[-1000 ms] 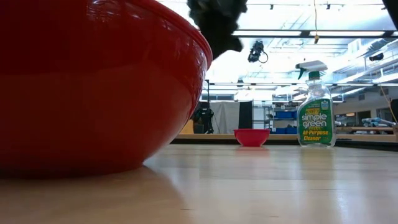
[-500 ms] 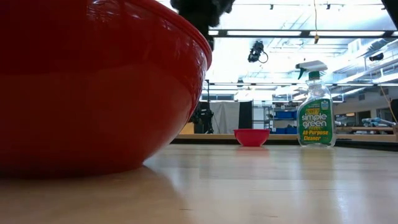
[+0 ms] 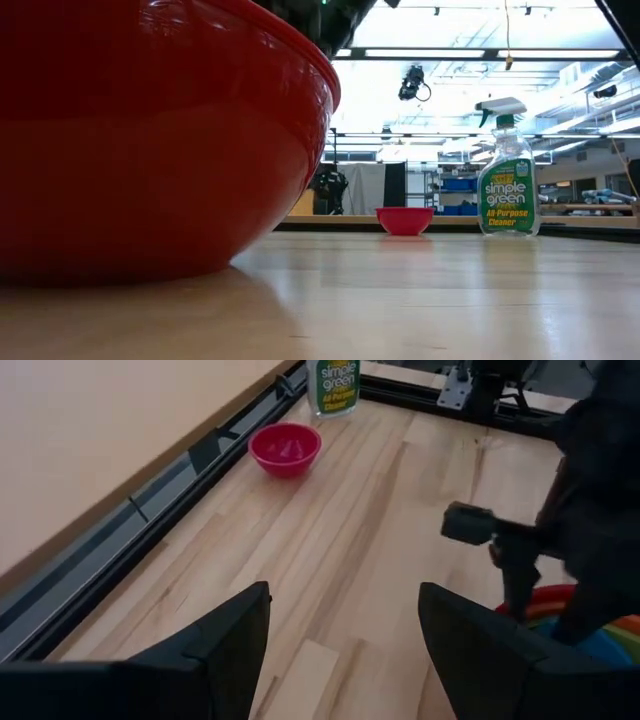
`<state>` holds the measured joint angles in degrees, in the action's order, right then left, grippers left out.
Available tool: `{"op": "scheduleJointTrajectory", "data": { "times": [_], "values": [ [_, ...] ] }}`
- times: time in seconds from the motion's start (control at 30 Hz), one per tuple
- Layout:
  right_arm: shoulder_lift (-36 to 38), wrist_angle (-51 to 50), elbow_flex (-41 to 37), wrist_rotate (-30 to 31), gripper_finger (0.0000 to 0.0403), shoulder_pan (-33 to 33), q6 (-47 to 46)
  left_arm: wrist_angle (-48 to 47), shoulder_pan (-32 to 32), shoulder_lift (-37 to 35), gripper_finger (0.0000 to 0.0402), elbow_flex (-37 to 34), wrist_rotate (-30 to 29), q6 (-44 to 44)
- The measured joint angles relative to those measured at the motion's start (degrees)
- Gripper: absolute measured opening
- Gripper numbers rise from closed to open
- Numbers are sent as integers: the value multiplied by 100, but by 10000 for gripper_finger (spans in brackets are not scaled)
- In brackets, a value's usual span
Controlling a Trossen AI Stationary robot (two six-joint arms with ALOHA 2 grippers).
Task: Nest bowls inside each other
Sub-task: Stack the small blue bowl on top of the medium green bowl, then stack the extra small pink bowl on top of the small blue bowl
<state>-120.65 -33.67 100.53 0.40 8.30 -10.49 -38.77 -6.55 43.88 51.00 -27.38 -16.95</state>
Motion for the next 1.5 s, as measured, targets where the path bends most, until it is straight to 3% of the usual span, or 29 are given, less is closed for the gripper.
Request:
{"op": "scheduleJointTrajectory", "data": {
  "times": [0.5, 0.93, 1.1, 1.2, 1.33, 1.5],
  "values": [
    [456, -286, -4, 407, 152, -95, -272, -89, 1, -39, 259, 0, 162, -30],
    [194, -505, -66, 940, 152, -19, 1005, -122, 1, -42, 259, 0, 162, -47],
    [331, -777, 422, 1333, 152, -196, 449, -124, 1, -42, 259, 0, 164, -160],
    [414, -1475, 470, 1325, 150, -524, -256, -121, 1, -42, 259, 0, 163, -188],
    [556, -2298, 144, 1071, 138, -1058, -942, -72, 1, -39, 259, 0, 164, -201],
    [1110, -2276, -755, 845, 124, -1541, -1029, -82, 0, -39, 259, 0, 147, -271]
  ]
}}
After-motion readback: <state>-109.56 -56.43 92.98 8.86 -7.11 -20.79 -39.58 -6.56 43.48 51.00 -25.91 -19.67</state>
